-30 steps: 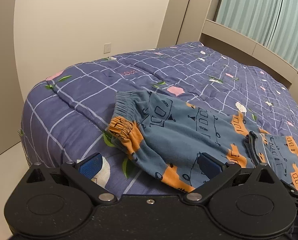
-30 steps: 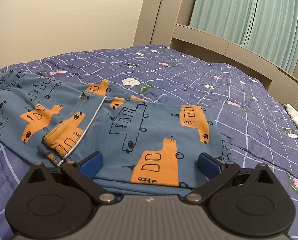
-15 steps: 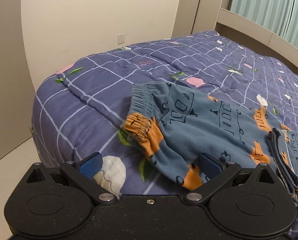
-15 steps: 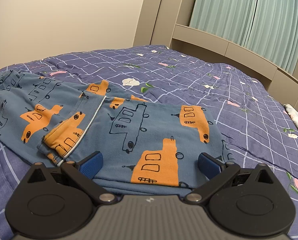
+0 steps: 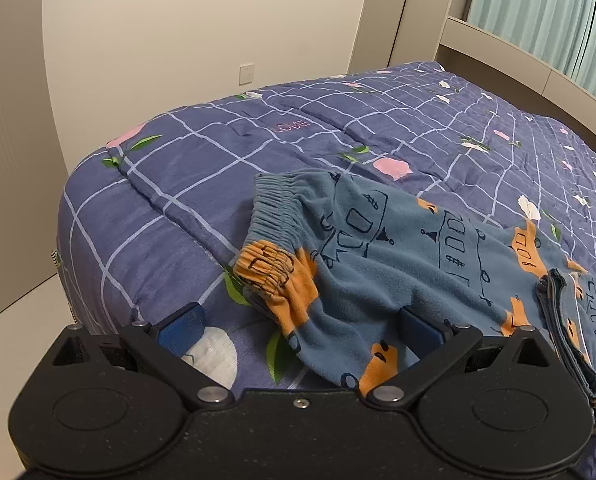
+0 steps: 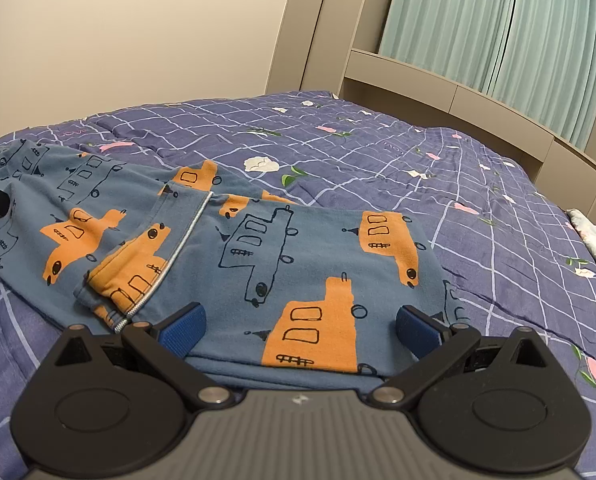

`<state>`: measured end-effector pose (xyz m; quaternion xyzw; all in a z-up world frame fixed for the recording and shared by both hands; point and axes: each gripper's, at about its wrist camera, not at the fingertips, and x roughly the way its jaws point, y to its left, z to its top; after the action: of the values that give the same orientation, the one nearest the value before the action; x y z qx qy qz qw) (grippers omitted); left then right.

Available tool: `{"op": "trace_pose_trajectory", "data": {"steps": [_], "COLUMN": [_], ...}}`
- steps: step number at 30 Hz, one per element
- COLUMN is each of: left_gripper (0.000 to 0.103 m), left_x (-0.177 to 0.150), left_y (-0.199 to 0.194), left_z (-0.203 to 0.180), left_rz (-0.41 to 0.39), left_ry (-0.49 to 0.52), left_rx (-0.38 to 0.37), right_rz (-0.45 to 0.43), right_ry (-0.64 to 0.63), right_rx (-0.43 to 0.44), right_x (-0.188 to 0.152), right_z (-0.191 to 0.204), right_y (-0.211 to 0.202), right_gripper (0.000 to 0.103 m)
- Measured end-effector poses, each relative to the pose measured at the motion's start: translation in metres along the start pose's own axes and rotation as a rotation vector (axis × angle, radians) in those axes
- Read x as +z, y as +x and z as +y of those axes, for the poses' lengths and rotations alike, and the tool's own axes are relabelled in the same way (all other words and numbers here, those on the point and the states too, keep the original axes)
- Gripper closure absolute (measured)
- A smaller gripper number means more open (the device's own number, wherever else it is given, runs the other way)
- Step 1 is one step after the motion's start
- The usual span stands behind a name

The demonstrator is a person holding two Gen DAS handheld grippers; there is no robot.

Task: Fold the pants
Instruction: 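Move the left gripper to the elastic waistband and close on it, then lift the waistband with the left gripper and carry it over the pants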

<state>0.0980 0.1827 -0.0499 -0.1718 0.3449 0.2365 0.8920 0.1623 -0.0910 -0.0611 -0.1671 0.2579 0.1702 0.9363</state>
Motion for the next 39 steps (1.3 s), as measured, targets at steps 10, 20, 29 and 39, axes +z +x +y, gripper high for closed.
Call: {"op": "trace_pose_trajectory", "data": {"steps": [10,20,29,39], "left_gripper": [0.001,0.061,0.082,0.062], "left_x": [-0.013,-0.014,-0.008,-0.011], "left_y": [-0.002,-0.007,-0.026,-0.017], "left_z": [0.022,0.032,0.000,0.013], "left_rz": [-0.110,-0.147,-0.254,-0.173], "left_ry": [-0.206,-0.330,-0.139,-0.203], "left_rx": [-0.261,-0.136,-0.074,-0.101], "right_rz": [0.000,-0.001,-0.001,-0.001], "right_ry": [0.001,0.000,0.001,0.001], "right_rx": [0.000,0.000,0.001,0.001], "right_x": [0.000,0.000,0.000,0.000], "right_z": [0.000,0.000,0.000,0.000], "right_y": [0.000,0.000,0.001,0.001], "right_gripper": [0.000,0.000,0.000,0.000]}}
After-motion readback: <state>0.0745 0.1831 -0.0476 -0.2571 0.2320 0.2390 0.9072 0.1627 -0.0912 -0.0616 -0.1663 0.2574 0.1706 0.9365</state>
